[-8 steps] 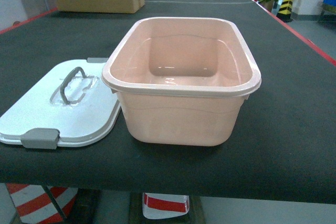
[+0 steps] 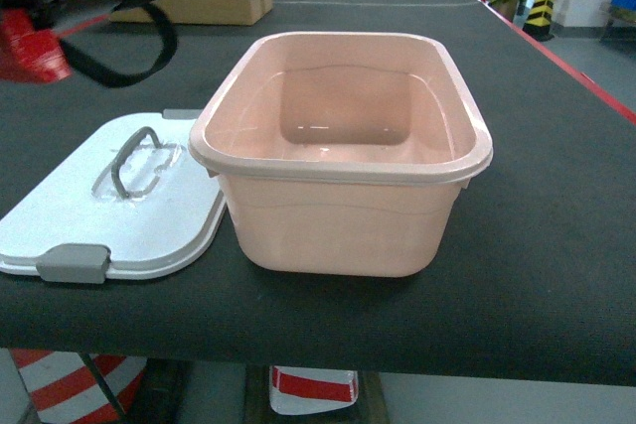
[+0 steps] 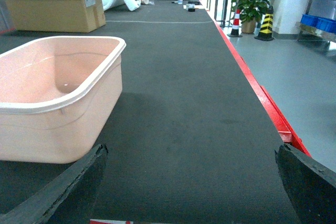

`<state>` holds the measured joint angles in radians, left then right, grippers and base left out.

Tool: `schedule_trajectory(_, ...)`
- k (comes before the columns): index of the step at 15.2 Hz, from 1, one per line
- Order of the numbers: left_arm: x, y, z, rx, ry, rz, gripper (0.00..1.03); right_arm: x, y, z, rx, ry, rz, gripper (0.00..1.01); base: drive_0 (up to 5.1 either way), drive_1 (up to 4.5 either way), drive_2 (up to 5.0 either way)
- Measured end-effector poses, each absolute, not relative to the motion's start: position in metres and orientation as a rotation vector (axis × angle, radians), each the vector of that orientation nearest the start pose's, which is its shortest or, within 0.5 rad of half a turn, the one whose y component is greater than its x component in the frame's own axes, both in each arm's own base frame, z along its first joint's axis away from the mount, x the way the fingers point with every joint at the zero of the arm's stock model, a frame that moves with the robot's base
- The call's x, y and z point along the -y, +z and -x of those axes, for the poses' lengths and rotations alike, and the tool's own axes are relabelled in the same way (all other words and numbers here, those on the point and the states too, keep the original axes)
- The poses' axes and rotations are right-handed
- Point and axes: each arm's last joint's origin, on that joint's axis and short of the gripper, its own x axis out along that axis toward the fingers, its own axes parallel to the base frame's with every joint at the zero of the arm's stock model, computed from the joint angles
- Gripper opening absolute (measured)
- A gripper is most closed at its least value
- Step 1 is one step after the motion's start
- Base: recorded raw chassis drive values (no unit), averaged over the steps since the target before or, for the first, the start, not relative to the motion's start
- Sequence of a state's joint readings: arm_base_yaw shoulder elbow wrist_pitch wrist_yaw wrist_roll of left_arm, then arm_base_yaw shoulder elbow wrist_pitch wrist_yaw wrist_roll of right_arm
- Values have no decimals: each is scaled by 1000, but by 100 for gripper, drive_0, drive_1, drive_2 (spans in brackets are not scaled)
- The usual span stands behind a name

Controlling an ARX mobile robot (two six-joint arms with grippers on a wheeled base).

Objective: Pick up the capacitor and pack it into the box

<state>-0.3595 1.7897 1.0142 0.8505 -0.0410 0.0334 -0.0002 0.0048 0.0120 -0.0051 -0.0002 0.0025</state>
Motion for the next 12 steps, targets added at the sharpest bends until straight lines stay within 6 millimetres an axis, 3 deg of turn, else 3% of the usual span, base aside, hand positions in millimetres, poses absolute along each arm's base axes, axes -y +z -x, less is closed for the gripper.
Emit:
schedule_trajectory(3,160,233,-382,23,-439,6,43,0,167,-97,2,0,-2,98,0,0,0)
schedule_trajectory(7,162,228,-380,23,-462,14,93,0,167,-97,2,0,-2,98,0,0,0)
schedule_trajectory(8,162,228,-380,23,-460,15,100,0,167,-97,2,0,-3,98,0,0,0)
schedule_trajectory(9,161,228,-381,22,-459,17,98,0,167,-97,2,0,-3,98,0,0,0)
schedule_trajectory(10,159,228,-380,-10,-415,10,98,0,167,-97,2,0,-2,98,0,0,0)
schedule_trajectory(12,118,216,-357,-78,-173,-4,98,0,167,-97,2,-1,-2,98,0,0,0)
